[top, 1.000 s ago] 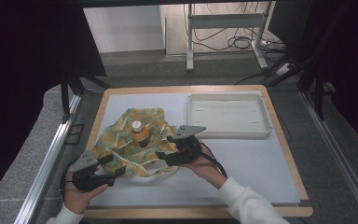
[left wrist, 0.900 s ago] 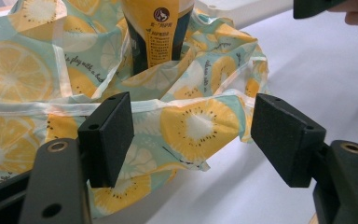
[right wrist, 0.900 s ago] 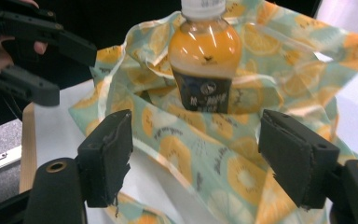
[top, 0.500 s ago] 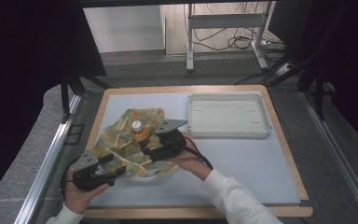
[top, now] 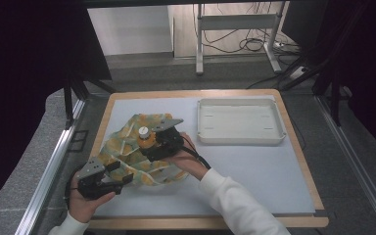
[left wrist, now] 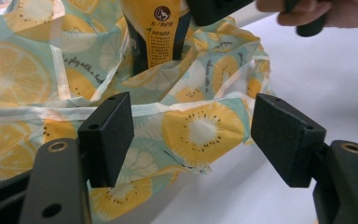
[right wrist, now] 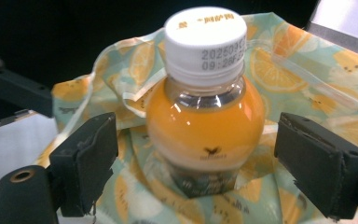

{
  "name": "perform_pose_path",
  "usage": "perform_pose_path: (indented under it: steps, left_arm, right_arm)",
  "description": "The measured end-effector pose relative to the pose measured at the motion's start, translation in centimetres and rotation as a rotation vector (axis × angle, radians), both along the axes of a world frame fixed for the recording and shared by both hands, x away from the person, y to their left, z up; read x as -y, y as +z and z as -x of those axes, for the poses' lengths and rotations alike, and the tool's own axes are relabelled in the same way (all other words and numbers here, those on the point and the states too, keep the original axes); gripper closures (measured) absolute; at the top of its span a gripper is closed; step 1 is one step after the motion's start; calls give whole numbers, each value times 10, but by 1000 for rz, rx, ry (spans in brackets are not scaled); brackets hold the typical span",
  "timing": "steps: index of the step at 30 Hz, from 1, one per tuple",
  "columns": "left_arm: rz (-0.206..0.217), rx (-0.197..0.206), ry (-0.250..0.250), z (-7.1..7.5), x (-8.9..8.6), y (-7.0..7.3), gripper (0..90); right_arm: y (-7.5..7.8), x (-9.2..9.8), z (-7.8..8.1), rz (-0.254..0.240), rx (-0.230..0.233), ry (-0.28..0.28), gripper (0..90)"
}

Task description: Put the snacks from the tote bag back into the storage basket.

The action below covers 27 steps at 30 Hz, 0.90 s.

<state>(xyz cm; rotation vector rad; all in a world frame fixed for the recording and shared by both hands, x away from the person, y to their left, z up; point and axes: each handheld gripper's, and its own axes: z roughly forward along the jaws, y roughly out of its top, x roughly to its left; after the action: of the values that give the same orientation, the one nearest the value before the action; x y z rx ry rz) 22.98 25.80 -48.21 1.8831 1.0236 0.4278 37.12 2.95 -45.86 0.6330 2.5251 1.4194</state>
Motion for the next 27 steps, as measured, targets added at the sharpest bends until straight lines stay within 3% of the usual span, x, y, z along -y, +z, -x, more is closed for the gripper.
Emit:
perform_pose_path:
  steps: [8, 14, 19, 27]
  left_arm:
    - [8, -5, -2, -2, -2, -1, 303]
    - [3, -14, -10, -4, -1, -2, 298]
    - [3, -15, -9, -4, -2, -2, 298]
    - [-4, -15, -13, -5, -3, -3, 297]
  right_arm:
    - [-14, -14, -12, 24, -19, -1, 146]
    - [-18, -17, -14, 22, 2, 13, 299]
    - [-17, -19, -12, 43, 21, 13, 308]
    - [-14, -19, -9, 31, 33, 31, 310]
